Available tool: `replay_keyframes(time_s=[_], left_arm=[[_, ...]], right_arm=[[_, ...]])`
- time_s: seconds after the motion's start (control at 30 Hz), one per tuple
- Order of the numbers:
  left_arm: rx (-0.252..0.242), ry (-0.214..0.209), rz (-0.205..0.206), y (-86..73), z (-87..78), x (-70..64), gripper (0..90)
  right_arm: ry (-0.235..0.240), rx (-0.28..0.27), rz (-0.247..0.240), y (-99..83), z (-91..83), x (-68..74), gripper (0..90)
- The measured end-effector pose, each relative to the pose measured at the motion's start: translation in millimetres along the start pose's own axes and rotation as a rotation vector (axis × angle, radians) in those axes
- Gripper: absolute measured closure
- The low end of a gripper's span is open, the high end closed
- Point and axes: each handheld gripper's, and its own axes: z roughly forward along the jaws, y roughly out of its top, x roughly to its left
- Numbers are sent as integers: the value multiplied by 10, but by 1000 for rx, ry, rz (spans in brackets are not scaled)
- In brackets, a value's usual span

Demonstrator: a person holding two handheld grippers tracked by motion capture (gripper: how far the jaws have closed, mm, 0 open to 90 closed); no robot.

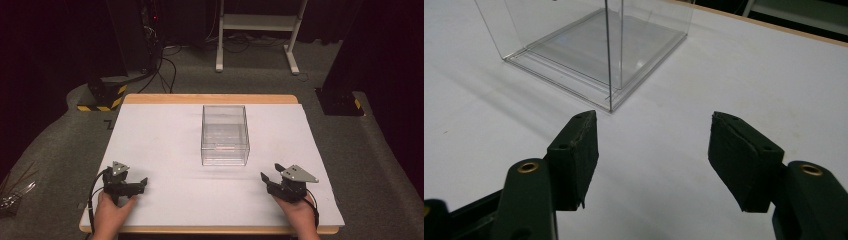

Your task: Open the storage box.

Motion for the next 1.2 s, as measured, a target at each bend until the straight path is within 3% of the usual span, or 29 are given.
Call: replay_keyframes(time_s=[0.43, 0.7, 0.93, 1.2], left_arm=[[1, 0, 2, 1, 0, 3, 8], [2, 0, 3, 2, 0, 3, 9], [2, 0, 3, 2, 0, 3, 8], [3, -1, 1, 4, 1, 4, 7]], right_arm=[[63, -21, 9, 114, 53, 154, 401], [100, -19, 5, 249, 181, 302, 431], [126, -44, -8, 378, 289, 440, 490], [162, -42, 0, 443, 404, 484, 555]])
